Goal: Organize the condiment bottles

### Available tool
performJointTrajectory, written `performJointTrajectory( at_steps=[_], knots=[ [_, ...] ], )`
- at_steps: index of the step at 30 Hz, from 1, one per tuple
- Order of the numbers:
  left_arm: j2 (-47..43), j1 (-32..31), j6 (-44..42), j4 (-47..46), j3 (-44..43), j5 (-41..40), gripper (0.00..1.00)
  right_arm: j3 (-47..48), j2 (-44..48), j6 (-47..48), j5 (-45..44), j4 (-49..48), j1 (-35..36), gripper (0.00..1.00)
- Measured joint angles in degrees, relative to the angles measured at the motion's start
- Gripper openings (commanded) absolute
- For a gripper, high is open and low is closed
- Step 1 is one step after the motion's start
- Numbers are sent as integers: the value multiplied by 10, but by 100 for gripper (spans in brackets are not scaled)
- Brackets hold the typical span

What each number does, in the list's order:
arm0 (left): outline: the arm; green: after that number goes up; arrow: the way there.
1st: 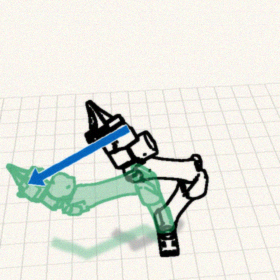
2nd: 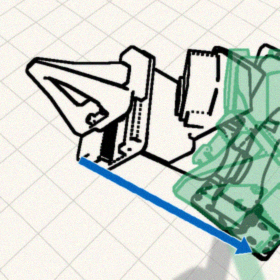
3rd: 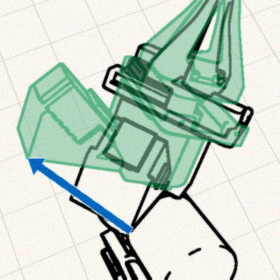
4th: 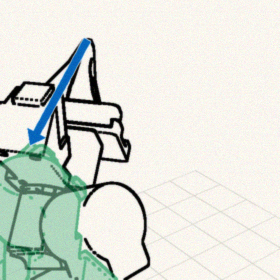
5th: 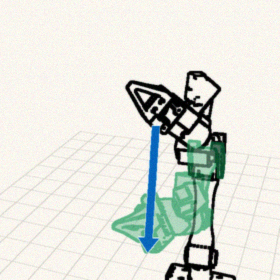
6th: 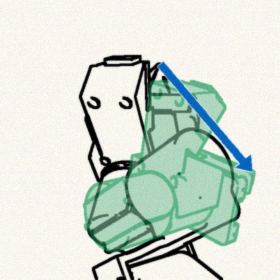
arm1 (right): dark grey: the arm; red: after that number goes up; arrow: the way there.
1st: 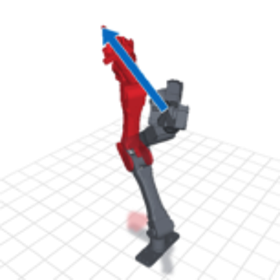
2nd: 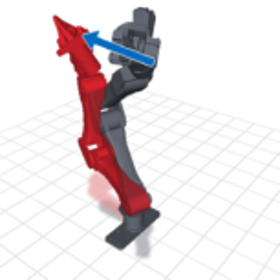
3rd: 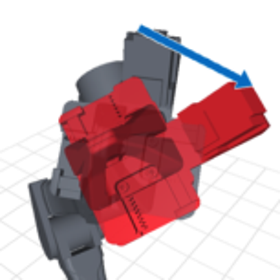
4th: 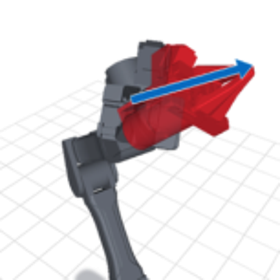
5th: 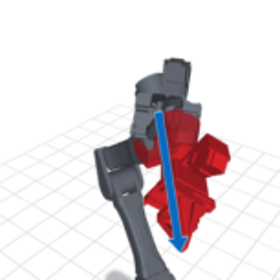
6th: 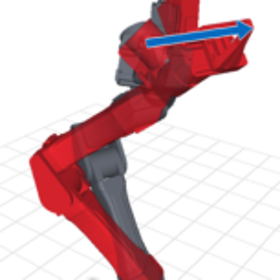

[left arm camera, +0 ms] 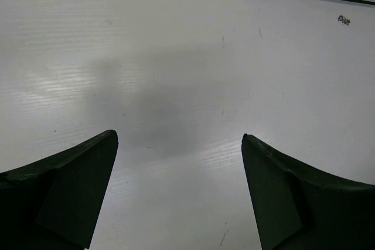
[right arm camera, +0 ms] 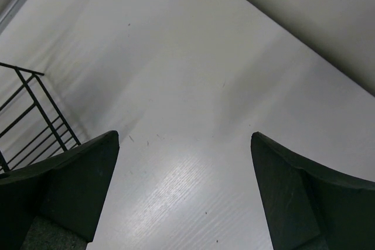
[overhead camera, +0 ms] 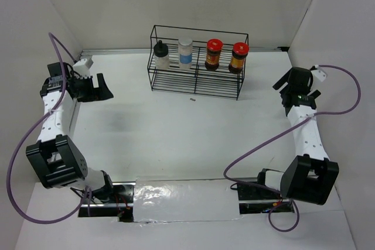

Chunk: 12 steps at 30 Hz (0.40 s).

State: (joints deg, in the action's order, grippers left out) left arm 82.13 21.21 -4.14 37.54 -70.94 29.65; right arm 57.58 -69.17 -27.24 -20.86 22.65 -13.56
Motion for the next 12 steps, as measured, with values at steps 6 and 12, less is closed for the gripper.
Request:
performJointTrajectory(
  at_steps=[6, 12],
  knots=[
    [-31, 0, -1, -9, 0, 17, 99, 2, -7, -8, -2, 14, 8, 100],
    [-32, 0, 0, -12, 0, 24, 99, 1, -2, -8, 4, 9, 8, 100]
  ],
)
